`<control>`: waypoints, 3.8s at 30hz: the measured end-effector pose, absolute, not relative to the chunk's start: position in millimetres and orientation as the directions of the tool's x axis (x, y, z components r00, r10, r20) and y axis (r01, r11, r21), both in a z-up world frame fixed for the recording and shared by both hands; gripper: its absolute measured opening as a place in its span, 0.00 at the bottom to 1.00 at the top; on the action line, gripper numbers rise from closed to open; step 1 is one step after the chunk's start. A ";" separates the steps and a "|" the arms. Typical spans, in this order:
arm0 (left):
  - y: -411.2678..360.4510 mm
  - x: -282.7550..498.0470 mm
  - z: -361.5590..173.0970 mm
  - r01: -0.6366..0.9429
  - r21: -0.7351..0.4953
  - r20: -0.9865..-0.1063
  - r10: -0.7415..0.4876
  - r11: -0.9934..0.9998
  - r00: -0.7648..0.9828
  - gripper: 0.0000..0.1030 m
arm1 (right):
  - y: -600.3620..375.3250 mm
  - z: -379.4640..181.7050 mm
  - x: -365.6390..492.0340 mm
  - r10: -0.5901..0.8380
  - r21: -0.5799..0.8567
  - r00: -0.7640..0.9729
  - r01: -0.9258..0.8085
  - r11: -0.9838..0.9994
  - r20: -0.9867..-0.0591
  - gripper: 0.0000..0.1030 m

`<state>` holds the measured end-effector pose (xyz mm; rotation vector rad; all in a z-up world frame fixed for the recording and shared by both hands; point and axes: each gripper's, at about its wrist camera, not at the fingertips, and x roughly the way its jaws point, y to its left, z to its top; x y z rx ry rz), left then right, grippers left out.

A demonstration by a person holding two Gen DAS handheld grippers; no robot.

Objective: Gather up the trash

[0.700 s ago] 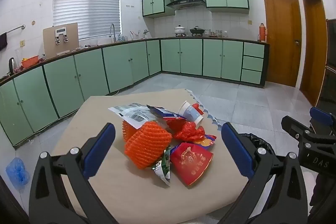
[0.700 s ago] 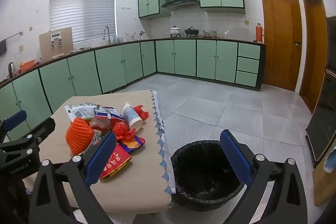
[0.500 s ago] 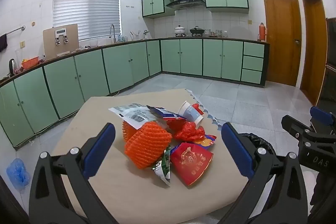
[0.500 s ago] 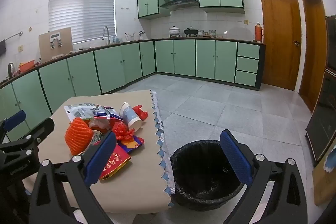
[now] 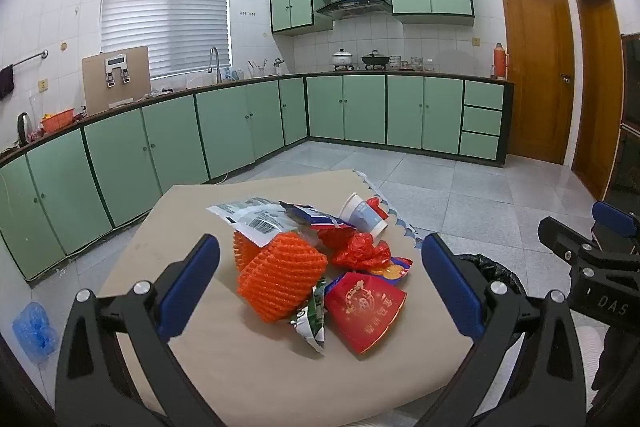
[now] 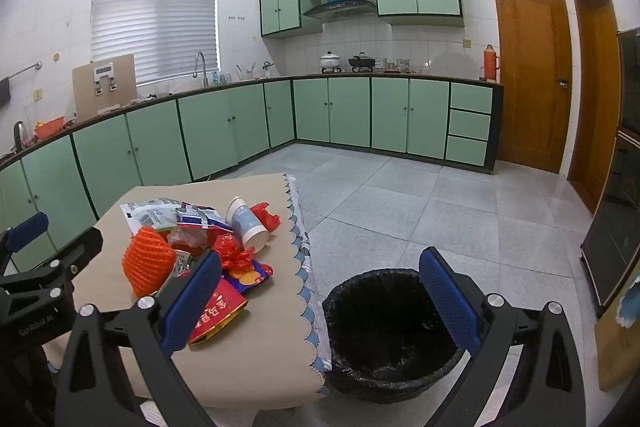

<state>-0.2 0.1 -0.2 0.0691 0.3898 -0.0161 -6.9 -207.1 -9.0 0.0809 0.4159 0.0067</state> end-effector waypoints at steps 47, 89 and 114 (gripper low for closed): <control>-0.7 -0.6 0.1 0.029 0.069 -0.379 -0.001 0.997 0.925 0.95 | -207.0 -9.1 -6.3 0.022 0.082 0.915 0.013 0.997 -0.403 0.94; 76.7 63.7 -23.7 -0.146 0.071 -0.412 0.163 0.987 0.897 0.95 | -191.0 -24.6 67.8 0.149 0.167 0.904 -0.088 0.982 -0.401 0.87; 74.0 109.7 -96.4 0.070 -0.029 -0.541 -0.075 0.997 0.838 0.38 | -150.0 -76.1 94.4 0.143 0.059 0.862 -0.131 0.990 -0.486 0.82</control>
